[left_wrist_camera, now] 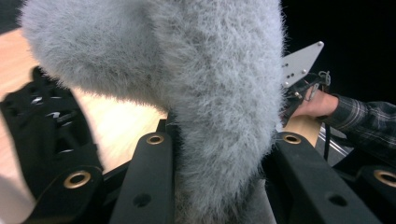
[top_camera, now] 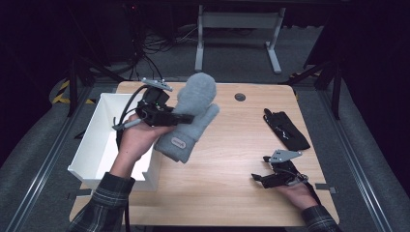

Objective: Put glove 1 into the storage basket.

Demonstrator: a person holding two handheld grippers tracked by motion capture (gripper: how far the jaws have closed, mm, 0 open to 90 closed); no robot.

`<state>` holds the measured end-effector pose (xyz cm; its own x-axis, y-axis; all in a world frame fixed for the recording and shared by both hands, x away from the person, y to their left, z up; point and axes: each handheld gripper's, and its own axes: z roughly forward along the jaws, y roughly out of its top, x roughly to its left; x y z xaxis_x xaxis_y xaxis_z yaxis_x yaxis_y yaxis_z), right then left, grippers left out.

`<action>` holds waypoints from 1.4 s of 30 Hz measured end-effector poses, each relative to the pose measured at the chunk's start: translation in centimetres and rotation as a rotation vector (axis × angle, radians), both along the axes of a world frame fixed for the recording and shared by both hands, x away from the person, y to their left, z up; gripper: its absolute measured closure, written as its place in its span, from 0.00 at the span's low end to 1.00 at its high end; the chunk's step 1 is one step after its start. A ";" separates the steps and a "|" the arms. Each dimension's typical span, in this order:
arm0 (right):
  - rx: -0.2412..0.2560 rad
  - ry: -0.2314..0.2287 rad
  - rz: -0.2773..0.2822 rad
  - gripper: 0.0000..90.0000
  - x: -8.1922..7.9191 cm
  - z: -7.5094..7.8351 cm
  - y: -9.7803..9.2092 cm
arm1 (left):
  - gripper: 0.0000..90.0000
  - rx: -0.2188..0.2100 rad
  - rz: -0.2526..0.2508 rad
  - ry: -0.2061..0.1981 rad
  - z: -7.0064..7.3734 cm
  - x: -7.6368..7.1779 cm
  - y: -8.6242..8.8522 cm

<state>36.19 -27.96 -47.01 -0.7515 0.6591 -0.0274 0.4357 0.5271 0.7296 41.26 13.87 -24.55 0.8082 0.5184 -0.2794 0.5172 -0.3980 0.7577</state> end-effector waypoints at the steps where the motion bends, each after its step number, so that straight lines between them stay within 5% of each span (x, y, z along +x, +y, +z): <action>1: 0.001 0.000 0.000 0.17 0.0 0.0 0.0 | 0.79 -0.002 0.010 -0.003 0.2 0.0 0.5; 10: 0.001 0.001 -0.004 0.17 0.0 0.0 0.0 | 0.79 -0.020 0.115 -0.016 1.4 -0.3 5.7; 20: 0.000 0.000 -0.012 0.17 0.1 0.0 0.0 | 0.79 -0.001 0.243 -0.006 0.4 -0.9 11.1; 25: -0.001 0.000 -0.016 0.17 0.1 0.0 0.0 | 0.79 0.009 0.298 0.036 -1.8 -0.5 13.1; 42: 0.001 0.000 -0.020 0.17 0.1 0.0 0.0 | 0.79 0.051 0.366 0.180 -10.2 1.2 13.6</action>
